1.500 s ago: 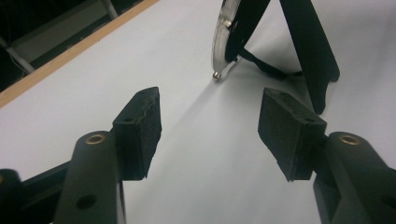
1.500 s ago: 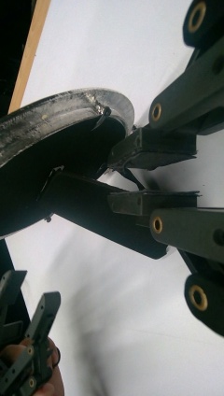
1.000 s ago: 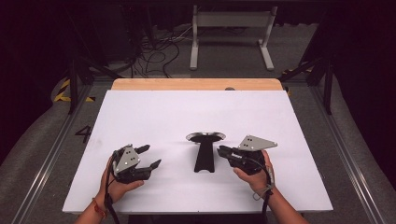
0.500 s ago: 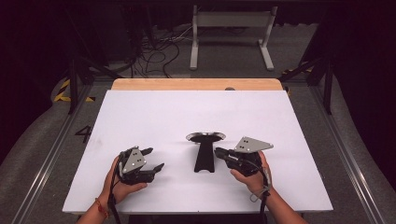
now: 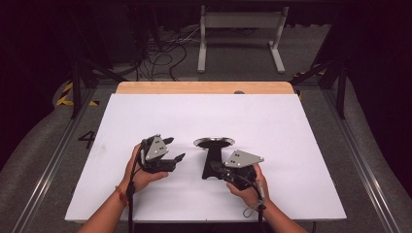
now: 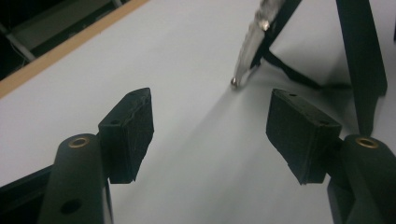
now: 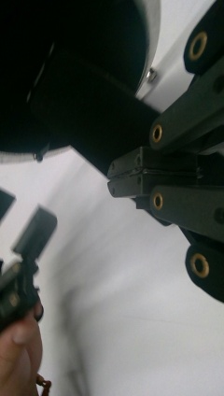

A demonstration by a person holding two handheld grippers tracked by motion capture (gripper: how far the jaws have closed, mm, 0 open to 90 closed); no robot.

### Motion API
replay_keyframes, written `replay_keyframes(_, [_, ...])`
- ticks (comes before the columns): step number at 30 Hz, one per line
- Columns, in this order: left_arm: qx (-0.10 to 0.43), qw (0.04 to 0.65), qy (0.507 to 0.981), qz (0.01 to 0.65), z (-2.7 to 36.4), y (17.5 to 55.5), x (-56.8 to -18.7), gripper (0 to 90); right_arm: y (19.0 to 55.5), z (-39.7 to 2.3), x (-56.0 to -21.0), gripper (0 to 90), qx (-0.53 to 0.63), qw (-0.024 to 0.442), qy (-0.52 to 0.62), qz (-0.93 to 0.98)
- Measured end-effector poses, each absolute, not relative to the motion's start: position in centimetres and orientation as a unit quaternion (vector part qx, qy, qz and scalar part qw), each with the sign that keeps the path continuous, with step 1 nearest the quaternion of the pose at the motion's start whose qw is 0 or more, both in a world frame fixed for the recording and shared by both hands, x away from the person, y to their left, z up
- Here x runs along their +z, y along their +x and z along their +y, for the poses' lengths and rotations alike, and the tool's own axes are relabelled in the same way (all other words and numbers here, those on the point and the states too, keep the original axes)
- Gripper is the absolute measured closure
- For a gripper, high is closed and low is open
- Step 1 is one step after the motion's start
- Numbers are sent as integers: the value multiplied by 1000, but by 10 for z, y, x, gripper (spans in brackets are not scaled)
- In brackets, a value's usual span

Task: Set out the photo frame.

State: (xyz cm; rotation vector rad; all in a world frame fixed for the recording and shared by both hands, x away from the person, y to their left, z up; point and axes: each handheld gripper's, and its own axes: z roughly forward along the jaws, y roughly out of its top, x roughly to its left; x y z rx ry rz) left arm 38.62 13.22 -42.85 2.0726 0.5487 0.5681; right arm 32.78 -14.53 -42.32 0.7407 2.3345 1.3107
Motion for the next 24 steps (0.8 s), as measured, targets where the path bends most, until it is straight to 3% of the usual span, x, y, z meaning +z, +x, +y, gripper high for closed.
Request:
replay_keyframes(6, [215, 450, 839, 216, 115, 407, -428, 359, 326, -128, -430, 900, 455, 182, 250, 835])
replay_keyframes(11, [211, 453, 839, 216, 105, 415, -429, 327, 326, -117, -437, 900, 445, 186, 244, 841])
replay_keyframes(18, [196, 450, 845, 211, 104, 419, -434, 374, 325, -107, -444, 900, 437, 189, 237, 847])
replay_keyframes(24, [180, 440, 858, 196, 106, 416, -435, 326, 324, -101, -448, 900, 427, 196, 232, 851])
